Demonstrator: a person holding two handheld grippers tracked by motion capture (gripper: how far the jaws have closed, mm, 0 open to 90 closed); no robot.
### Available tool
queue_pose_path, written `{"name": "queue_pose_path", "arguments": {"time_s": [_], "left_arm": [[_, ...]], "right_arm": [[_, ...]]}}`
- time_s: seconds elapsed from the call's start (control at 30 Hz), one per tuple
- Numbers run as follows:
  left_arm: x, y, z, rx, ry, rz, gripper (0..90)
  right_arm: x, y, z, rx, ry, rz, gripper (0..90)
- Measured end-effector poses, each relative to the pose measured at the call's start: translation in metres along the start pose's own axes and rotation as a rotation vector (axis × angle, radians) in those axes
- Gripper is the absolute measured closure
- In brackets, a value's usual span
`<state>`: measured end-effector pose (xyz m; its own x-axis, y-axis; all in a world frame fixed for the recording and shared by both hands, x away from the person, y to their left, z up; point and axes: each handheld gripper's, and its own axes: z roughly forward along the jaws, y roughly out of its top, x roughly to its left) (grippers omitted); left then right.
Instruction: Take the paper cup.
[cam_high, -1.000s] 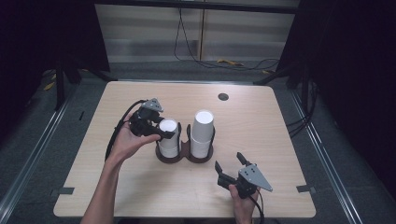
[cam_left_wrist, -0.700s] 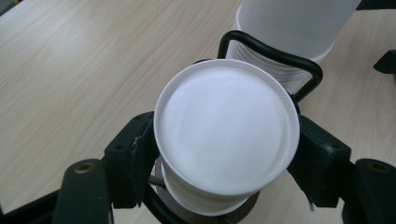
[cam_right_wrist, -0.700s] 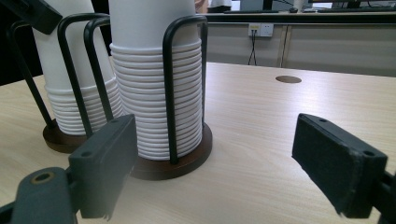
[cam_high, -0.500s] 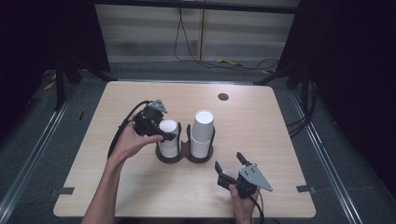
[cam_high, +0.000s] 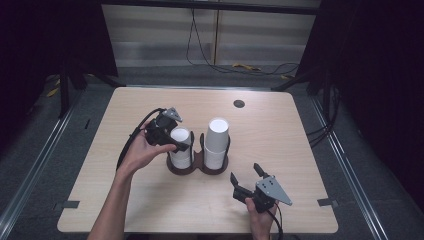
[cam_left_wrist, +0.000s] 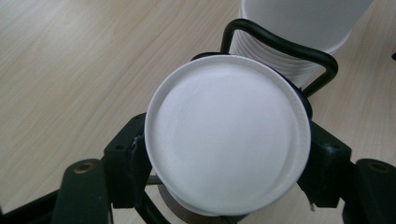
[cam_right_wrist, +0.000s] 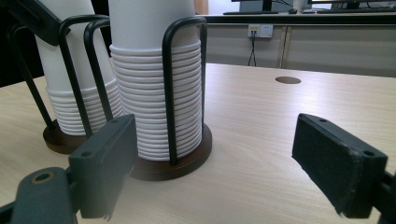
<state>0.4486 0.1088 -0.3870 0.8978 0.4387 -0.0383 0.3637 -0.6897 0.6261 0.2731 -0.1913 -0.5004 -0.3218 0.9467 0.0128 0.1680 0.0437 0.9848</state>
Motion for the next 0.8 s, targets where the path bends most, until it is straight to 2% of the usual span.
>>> {"name": "queue_pose_path", "arguments": {"time_s": [0.17,0.2,0.23,0.33,0.4,0.5,0.6,0.63,0.8], "left_arm": [[-0.001,0.002,-0.001,-0.005,0.009,-0.008,30.5],[-0.001,0.002,-0.002,-0.011,0.0,-0.01,30.7],[-0.001,0.002,-0.002,-0.006,-0.003,0.003,30.8],[-0.002,0.002,-0.005,-0.011,-0.003,-0.01,31.3],[0.0,0.002,-0.007,-0.013,-0.004,0.003,31.8],[-0.001,0.002,-0.01,-0.035,-0.007,-0.017,32.6],[0.0,0.002,-0.012,-0.034,-0.002,-0.006,33.2],[0.0,0.002,-0.013,-0.049,0.0,-0.022,33.4],[0.001,0.002,-0.016,-0.054,-0.001,-0.028,34.3]], "right_arm": [[0.0,0.0,0.0,-0.001,0.002,0.002,14.0],[0.0,0.0,0.0,-0.001,0.002,0.002,14.1],[0.0,0.0,0.0,-0.001,0.002,0.002,14.0],[0.0,0.0,0.0,-0.001,-0.001,0.002,14.1],[0.0,0.0,0.0,-0.001,-0.002,0.003,14.0],[0.0,0.0,0.0,-0.001,0.0,0.002,14.1],[0.0,0.0,0.0,-0.002,-0.001,0.004,14.1],[0.0,0.0,0.0,-0.002,-0.001,0.004,14.0],[0.0,0.0,0.0,0.001,0.0,0.005,14.1]]}}
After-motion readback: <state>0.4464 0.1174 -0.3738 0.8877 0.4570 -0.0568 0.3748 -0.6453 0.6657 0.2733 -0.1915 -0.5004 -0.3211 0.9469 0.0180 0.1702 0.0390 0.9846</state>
